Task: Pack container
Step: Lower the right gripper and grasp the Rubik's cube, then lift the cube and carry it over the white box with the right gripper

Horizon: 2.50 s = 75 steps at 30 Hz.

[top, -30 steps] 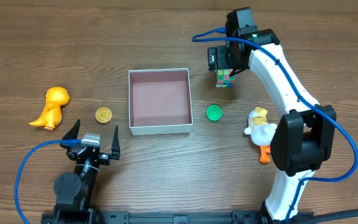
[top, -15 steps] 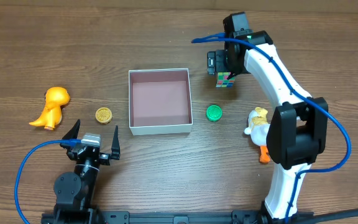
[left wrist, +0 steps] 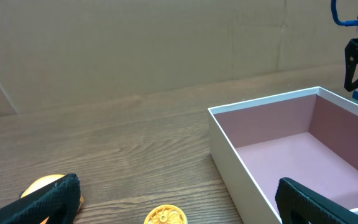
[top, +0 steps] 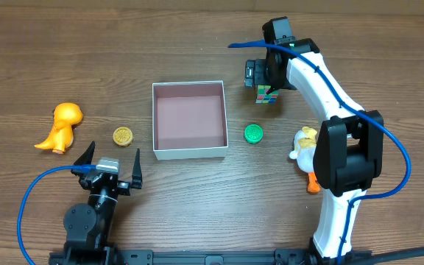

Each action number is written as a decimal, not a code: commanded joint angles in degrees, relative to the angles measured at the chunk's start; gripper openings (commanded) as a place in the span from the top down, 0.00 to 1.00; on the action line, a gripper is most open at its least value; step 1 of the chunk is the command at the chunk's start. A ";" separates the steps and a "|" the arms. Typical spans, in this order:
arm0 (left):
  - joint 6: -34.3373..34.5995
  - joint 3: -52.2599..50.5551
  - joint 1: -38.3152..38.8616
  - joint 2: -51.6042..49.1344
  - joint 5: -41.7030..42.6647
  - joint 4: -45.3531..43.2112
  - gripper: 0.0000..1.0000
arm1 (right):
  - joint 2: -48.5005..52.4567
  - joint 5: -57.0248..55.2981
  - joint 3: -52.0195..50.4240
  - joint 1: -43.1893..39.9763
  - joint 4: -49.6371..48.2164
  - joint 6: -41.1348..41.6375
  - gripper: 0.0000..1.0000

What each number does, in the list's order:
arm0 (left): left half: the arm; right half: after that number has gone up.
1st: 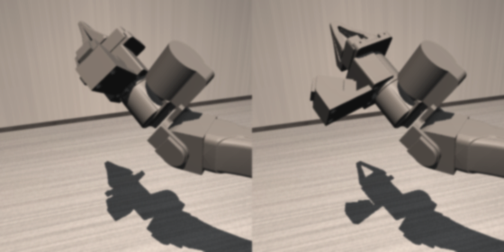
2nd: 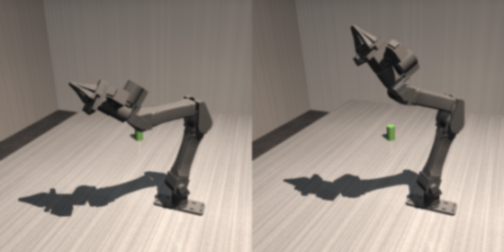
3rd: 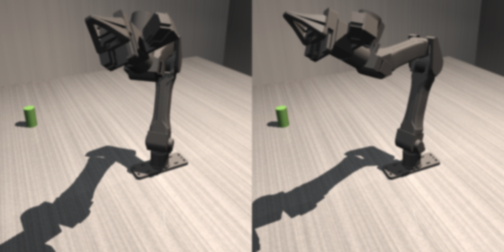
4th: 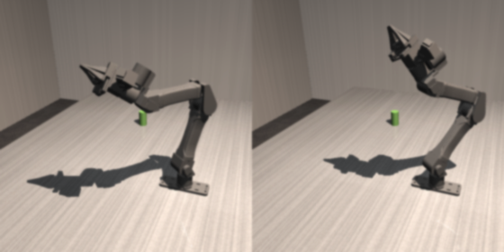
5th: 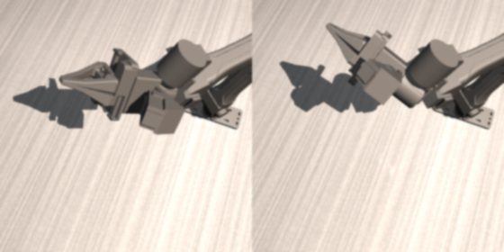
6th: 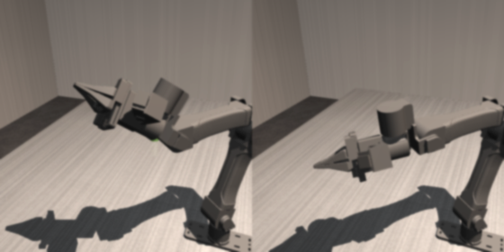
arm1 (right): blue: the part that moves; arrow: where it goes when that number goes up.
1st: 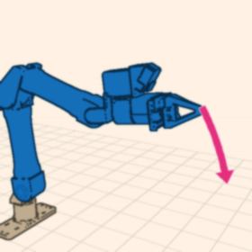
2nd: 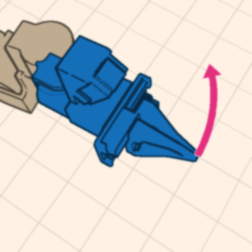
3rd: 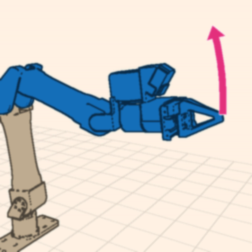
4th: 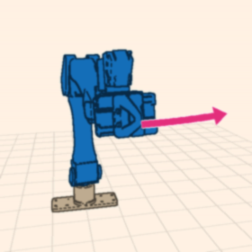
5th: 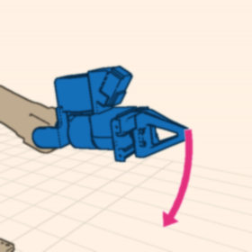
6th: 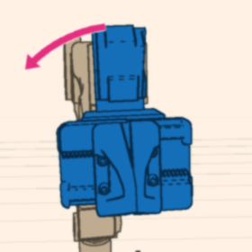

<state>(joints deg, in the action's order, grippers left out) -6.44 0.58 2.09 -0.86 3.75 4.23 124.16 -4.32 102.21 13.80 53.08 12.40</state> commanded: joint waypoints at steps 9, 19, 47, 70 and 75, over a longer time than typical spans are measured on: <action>-0.87 -0.31 -0.57 0.50 -0.57 -0.07 0.00 | 0.24 -3.30 0.13 -0.44 -0.42 1.18 0.00; -0.87 -0.31 -0.57 0.50 -0.57 -0.07 0.00 | 2.16 -3.54 0.13 -0.85 -1.55 1.16 0.00; -0.87 -0.31 -0.57 0.50 -0.57 -0.07 0.00 | 4.28 -3.56 0.11 -0.92 -1.51 1.16 0.27; -0.87 -0.31 -0.57 0.50 -0.57 -0.04 0.00 | 4.22 -3.58 3.91 -0.92 2.60 1.11 0.53; -0.87 -0.31 -0.57 0.50 -0.57 -0.07 0.00 | 4.22 -3.58 11.82 -0.92 8.79 1.11 0.58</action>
<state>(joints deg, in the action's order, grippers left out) -6.44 0.58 2.09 -0.86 3.75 4.23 128.86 -7.07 107.15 13.13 59.81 13.47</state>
